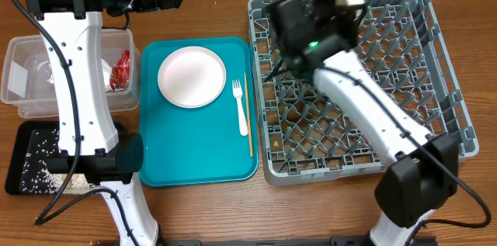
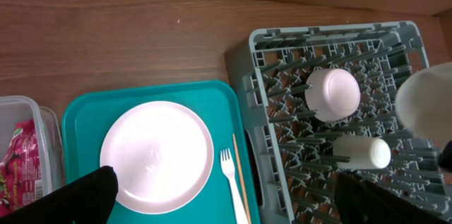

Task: Sort waste into correct bins and load items into the dishwasher
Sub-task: 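Carry the white bowl into the rack with the right gripper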

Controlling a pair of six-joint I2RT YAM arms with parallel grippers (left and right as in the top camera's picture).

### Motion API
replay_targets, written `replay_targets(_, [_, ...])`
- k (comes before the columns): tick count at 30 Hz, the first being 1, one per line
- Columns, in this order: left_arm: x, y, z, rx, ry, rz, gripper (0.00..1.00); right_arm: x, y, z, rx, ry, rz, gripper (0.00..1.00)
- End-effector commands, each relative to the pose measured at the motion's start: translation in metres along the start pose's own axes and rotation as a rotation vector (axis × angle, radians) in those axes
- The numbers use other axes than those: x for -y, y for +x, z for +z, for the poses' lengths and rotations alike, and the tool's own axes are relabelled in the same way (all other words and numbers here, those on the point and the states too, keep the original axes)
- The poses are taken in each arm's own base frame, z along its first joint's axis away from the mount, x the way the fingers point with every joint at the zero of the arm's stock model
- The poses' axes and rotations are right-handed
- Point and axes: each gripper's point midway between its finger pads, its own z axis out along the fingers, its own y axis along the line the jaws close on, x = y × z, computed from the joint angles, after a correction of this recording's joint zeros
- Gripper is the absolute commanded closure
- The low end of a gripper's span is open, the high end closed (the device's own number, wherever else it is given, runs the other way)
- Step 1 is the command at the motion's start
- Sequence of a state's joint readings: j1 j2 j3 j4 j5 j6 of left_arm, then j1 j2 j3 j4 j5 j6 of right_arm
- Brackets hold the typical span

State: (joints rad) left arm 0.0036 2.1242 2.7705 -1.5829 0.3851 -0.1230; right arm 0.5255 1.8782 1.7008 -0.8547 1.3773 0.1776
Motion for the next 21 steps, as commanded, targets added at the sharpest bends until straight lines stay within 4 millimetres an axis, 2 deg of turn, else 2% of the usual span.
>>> replay_targets(1, [0.002,-0.003,-0.009,0.026,-0.002,0.012,0.00,0.011,-0.002,-0.018,0.042,0.046,0.090,0.96])
replay_targets(6, [0.002,-0.003,-0.009,0.026,-0.002,0.012,0.00,-0.005,0.013,-0.048,0.040,-0.052,0.066,0.96])
replay_targets(9, [0.002,-0.003,-0.009,0.026,-0.002,0.012,0.00,-0.030,0.035,-0.062,-0.055,-0.205,0.069,0.96])
replay_targets(11, [0.002,-0.003,-0.009,0.026,-0.002,0.012,0.00,-0.037,0.048,-0.067,-0.117,-0.259,0.086,0.96])
replay_targets(14, [0.002,-0.003,-0.009,0.026,-0.002,0.012,0.00,-0.037,0.063,-0.070,-0.185,-0.275,0.116,0.96])
replay_targets(21, [0.002,-0.003,-0.009,0.026,-0.002,0.012,0.00,-0.031,0.072,-0.069,-0.203,-0.252,0.068,0.96])
